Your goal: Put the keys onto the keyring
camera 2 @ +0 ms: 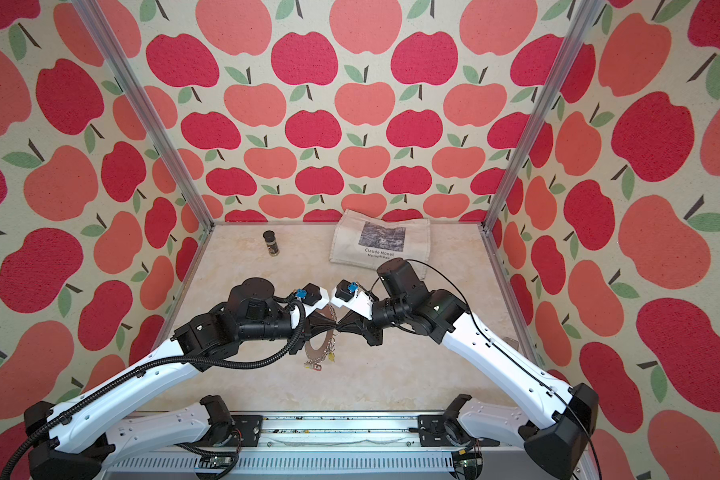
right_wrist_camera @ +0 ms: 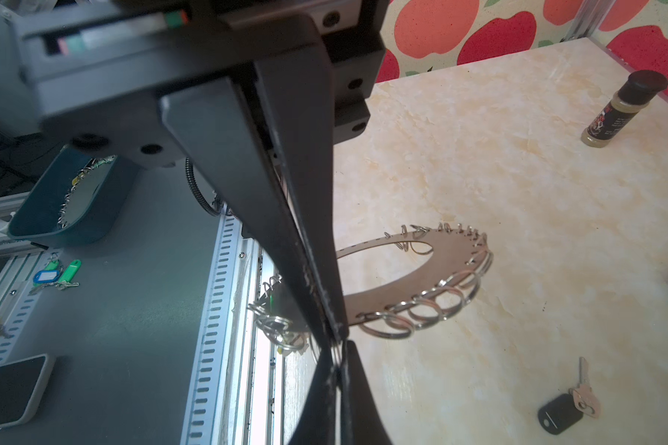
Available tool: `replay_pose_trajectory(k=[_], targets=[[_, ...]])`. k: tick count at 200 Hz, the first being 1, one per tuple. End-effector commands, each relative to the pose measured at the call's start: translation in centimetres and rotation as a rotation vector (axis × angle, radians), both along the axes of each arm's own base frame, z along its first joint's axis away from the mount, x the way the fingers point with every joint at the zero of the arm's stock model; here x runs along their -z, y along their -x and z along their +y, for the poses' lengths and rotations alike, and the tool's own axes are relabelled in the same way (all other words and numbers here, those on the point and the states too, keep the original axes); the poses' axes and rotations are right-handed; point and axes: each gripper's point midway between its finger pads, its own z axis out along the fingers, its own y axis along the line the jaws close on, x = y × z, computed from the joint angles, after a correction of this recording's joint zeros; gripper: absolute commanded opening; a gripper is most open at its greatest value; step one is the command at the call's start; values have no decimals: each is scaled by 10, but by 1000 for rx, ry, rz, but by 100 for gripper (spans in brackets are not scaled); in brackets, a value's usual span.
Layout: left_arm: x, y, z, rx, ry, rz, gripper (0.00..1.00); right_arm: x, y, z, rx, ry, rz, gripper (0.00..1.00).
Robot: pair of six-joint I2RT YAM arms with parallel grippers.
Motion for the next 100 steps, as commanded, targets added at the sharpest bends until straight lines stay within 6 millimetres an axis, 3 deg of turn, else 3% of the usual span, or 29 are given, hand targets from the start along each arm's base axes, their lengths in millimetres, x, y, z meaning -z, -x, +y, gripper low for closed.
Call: replay_pose_trajectory(k=[1, 100], targets=[[-13, 0, -5, 8, 38, -23, 0, -23, 5, 7, -46, -68, -48, 0], [-28, 0, -5, -11, 91, -59, 0, -25, 2, 4, -13, -69, -63, 0]])
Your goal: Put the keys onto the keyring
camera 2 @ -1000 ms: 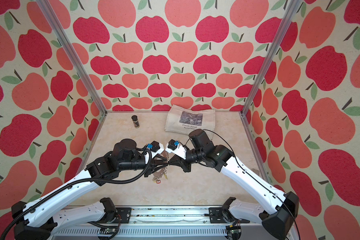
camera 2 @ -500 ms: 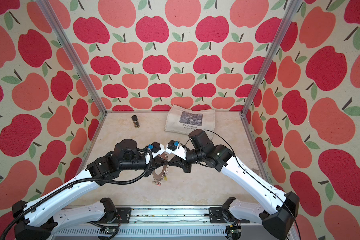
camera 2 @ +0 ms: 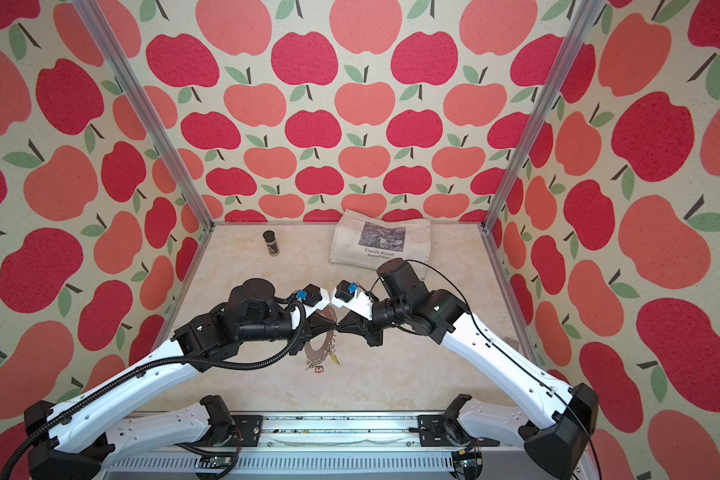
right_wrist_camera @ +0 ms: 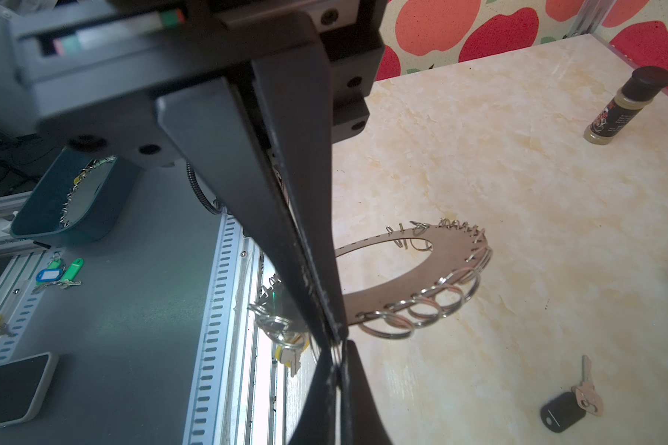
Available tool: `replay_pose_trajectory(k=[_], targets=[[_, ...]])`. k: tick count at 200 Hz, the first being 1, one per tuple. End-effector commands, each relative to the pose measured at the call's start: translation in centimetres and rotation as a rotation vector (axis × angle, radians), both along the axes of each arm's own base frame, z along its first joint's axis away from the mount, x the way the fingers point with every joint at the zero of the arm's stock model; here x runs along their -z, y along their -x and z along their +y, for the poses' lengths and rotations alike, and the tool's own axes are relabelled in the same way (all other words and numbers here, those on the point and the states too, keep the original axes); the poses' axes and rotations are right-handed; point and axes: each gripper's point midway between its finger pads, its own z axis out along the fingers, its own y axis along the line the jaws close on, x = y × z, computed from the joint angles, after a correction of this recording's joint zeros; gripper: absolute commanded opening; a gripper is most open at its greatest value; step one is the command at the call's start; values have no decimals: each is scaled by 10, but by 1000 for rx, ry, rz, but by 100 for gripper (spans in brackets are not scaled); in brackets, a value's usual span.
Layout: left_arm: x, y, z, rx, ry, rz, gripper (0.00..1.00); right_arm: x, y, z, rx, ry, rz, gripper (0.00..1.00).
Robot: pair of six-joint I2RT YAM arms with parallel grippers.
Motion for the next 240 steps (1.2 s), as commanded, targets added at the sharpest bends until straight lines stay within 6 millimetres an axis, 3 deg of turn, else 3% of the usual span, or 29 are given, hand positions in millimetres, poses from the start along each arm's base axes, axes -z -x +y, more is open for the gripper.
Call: replay_pose_trajectory(k=[1, 18, 32, 76, 108, 142, 165, 199, 240], targets=[[-27, -1, -4, -9, 90, -54, 0, -26, 2, 4, -13, -72, -65, 0], [-32, -2, -3, -15, 101, -67, 0, -25, 1, 4, -6, -70, -67, 0], [-35, -1, -3, -14, 106, -71, 0, -26, 1, 3, -1, -74, -69, 6], [-41, 0, 1, -19, 112, -87, 0, -29, 3, -1, 4, -83, -77, 44], [-42, 0, 4, -24, 104, -95, 0, -32, 3, -13, 38, -78, -116, 56], [-44, 1, 6, -32, 111, -103, 0, -43, -8, -26, 111, -106, -118, 57], [-47, 0, 7, -37, 116, -113, 0, -47, -10, -25, 110, -142, -45, 53], [-48, -1, 9, -46, 118, -123, 0, -37, -9, -17, 81, -129, 46, 52], [-48, -2, 11, -58, 116, -132, 0, -30, -4, -10, 40, -143, 113, 42]])
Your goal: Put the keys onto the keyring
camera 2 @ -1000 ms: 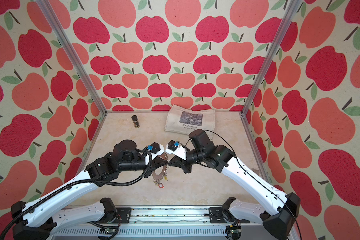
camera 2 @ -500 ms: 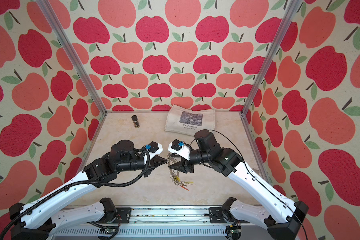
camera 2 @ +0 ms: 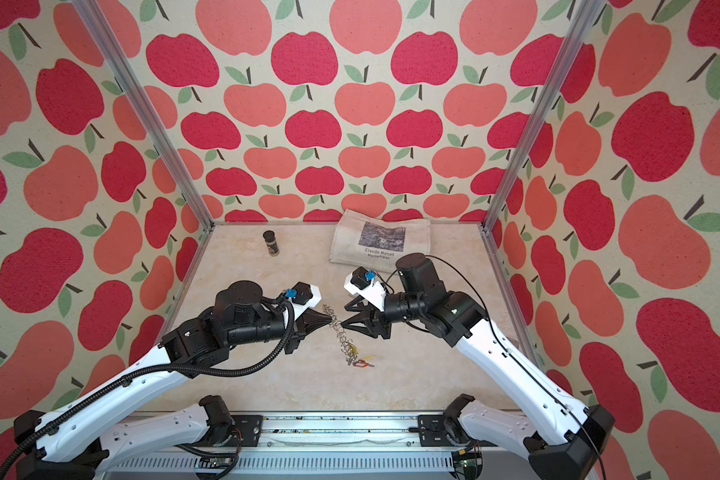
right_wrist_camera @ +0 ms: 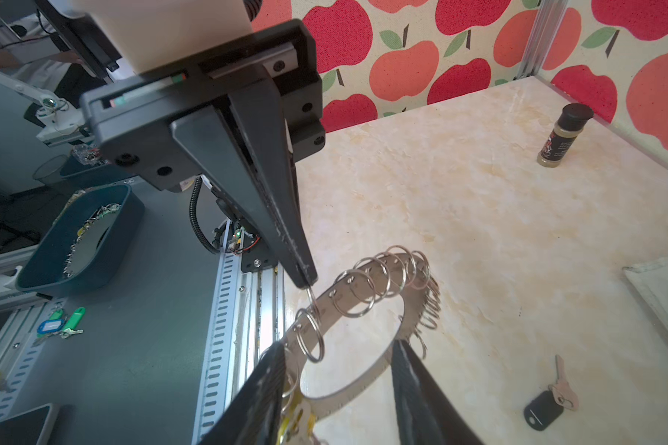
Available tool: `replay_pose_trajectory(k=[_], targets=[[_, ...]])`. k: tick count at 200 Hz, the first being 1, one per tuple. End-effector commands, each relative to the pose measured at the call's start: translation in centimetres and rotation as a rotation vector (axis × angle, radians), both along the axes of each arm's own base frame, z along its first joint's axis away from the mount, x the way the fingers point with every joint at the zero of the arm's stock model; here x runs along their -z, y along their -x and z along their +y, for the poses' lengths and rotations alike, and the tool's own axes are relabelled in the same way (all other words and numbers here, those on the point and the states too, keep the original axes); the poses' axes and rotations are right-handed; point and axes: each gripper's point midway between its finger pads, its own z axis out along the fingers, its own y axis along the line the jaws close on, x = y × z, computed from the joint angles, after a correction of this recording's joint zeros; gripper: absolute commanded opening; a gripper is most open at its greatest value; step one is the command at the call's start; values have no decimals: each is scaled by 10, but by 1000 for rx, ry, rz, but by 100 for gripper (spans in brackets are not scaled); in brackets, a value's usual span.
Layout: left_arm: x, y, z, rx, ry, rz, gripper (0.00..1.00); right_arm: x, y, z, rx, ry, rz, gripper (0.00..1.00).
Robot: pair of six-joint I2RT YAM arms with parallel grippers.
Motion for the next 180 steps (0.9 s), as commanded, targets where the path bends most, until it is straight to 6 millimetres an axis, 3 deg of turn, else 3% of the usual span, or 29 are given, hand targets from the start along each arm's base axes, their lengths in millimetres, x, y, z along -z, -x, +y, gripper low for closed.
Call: replay_pose_trajectory(k=[1, 19, 68, 109, 124, 151, 180], targets=[[-25, 1, 2, -6, 60, -64, 0, -2, 8, 5, -49, -39, 66, 42], [-25, 0, 2, -12, 58, -69, 0, -5, 19, 7, -107, -54, 116, 41], [-22, -5, 5, -40, 53, -75, 0, -9, 45, 5, -175, -49, 170, 23], [-24, -7, 8, -61, 56, -89, 0, 11, 70, 7, -241, 72, 260, 20], [-24, -7, 8, -62, 55, -87, 0, 12, 61, 2, -177, 89, 181, 22], [-22, -5, 8, -53, 58, -79, 0, -10, 34, -6, -9, -10, -11, 40], [-23, -1, 5, -29, 65, -69, 0, -24, 15, -6, 68, -52, -100, 41]])
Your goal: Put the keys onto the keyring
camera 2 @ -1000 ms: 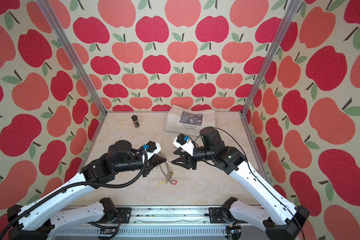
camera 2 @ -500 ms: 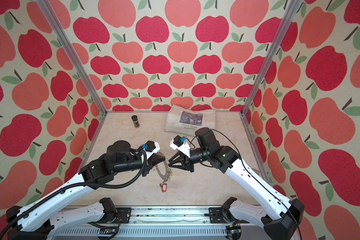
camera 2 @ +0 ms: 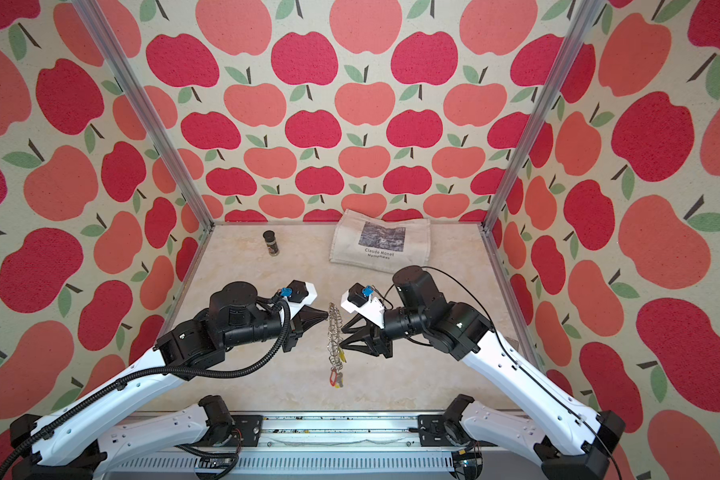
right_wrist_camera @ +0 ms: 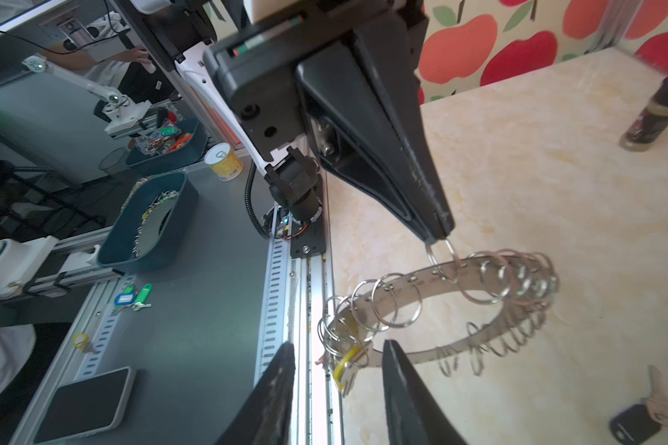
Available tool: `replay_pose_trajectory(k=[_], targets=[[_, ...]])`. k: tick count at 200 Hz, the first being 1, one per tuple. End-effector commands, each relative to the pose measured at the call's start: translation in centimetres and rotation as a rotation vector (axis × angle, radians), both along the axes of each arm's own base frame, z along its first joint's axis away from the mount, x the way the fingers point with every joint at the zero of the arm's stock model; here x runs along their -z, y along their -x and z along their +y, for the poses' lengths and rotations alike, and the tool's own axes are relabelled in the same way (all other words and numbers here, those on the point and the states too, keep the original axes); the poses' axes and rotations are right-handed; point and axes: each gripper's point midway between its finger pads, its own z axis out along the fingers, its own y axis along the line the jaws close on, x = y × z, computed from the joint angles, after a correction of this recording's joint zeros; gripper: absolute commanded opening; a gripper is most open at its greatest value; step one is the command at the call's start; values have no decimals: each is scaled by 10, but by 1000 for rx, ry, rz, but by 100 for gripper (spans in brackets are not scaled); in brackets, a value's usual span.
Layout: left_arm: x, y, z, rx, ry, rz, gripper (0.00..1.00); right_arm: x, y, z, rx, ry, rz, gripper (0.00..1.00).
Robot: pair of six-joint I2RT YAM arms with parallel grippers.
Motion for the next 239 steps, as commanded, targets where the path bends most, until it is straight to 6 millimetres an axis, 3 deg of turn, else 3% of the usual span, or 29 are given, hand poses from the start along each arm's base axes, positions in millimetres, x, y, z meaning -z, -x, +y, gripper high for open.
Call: replay_pose_trajectory(k=[1, 68, 187, 213, 239], targets=[[-17, 5, -2, 25, 57, -36, 0, -9, -27, 3, 113, -31, -94, 41], [-26, 15, -10, 77, 78, -48, 0, -5, -46, 22, 121, -38, -129, 36], [-35, 17, -10, 85, 84, -72, 0, 9, -19, 23, -20, 5, -52, 25], [-37, 18, -10, 88, 86, -73, 0, 8, -17, 25, -29, 1, -52, 16], [-38, 18, -10, 87, 88, -75, 0, 6, -17, 25, -27, -4, -58, 1]])
